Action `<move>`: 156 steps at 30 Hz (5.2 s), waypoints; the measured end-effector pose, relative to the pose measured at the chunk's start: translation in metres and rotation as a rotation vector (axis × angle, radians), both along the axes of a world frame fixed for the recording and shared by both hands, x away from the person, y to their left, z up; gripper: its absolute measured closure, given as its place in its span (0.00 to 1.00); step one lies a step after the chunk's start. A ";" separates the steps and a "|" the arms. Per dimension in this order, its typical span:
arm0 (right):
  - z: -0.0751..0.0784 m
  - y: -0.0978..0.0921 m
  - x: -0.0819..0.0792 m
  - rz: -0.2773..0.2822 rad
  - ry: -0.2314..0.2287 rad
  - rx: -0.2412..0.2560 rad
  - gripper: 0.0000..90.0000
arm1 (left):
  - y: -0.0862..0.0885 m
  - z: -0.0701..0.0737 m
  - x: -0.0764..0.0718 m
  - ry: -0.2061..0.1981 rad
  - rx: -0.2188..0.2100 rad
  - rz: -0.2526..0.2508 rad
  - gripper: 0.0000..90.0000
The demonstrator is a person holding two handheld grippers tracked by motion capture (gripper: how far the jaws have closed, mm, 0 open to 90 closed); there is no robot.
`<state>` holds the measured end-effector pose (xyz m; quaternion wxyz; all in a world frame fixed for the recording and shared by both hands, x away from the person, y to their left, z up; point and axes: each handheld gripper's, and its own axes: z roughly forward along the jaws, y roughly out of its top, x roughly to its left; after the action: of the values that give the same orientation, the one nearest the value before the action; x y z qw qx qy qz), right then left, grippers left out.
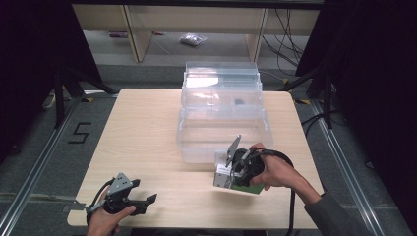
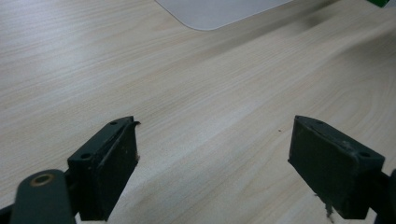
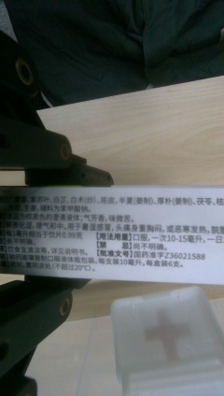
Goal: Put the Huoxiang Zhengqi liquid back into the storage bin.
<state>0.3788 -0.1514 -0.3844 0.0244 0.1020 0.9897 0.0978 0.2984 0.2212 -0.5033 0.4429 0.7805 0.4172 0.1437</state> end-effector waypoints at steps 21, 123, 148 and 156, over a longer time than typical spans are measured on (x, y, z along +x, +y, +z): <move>0.060 -0.001 0.018 0.042 -0.075 0.032 0.72 | 0.000 0.000 0.000 -0.003 0.000 0.002 0.16; -0.027 -0.033 0.161 -0.035 0.024 -0.074 0.71 | 0.001 0.000 0.000 -0.001 -0.008 0.002 0.16; 0.000 -0.041 0.155 -0.098 -0.011 0.037 0.62 | 0.000 0.000 0.000 -0.004 -0.009 0.003 0.16; 0.028 -0.051 0.148 -0.148 -0.050 0.126 0.55 | 0.000 0.000 0.000 -0.004 -0.015 0.007 0.16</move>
<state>0.5272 -0.2021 -0.3564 0.0496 0.1740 0.9703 0.1605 0.2980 0.2210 -0.5035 0.4491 0.7752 0.4204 0.1435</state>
